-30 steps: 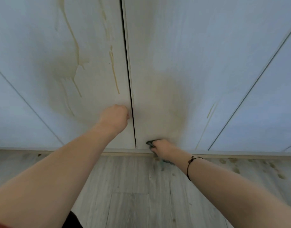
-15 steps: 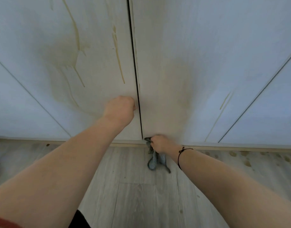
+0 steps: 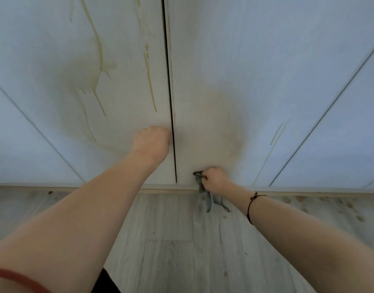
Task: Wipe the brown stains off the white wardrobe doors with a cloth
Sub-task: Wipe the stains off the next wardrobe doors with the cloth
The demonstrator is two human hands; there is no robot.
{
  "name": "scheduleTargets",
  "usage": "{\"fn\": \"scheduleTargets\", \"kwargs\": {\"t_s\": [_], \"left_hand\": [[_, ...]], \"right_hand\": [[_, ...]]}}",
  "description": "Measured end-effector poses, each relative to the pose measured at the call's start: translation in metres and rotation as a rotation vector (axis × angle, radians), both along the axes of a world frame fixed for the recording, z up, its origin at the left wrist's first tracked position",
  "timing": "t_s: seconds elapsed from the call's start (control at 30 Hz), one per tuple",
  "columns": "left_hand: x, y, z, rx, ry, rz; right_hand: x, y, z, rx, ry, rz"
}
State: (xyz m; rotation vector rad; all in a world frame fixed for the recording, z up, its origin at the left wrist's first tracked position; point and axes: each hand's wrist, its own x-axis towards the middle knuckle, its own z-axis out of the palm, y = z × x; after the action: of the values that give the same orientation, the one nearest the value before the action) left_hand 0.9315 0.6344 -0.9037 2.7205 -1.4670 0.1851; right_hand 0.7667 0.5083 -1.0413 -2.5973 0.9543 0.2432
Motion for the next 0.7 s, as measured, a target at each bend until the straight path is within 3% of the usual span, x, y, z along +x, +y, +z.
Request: {"fn": "scheduleTargets", "kwargs": {"t_s": [0.1,0.23,0.3,0.37,0.5,0.57,0.7], "left_hand": [[-0.001,-0.002,0.0,0.021,-0.011,0.024],[-0.002,-0.005,-0.004,0.029,-0.001,0.046],[-0.002,-0.005,-0.004,0.025,0.013,0.062],[-0.002,-0.006,-0.004,0.014,0.013,0.063],[-0.001,-0.007,-0.006,0.002,0.004,0.071],[-0.001,-0.008,-0.007,-0.01,0.004,0.076],[-0.003,-0.009,-0.006,-0.061,0.008,0.09]], "right_hand": [[-0.016,-0.007,0.068,-0.142,-0.316,-0.091],[-0.022,-0.027,0.164,-0.372,-1.091,-0.236],[-0.025,-0.037,0.177,-0.402,-1.253,-0.265],[-0.03,-0.04,0.149,-0.464,-1.108,-0.194],[-0.053,-0.039,0.037,-0.311,-0.287,-0.076],[-0.062,-0.047,0.0,-0.159,0.008,-0.076],[-0.066,-0.057,-0.019,-0.059,0.204,-0.085]]}}
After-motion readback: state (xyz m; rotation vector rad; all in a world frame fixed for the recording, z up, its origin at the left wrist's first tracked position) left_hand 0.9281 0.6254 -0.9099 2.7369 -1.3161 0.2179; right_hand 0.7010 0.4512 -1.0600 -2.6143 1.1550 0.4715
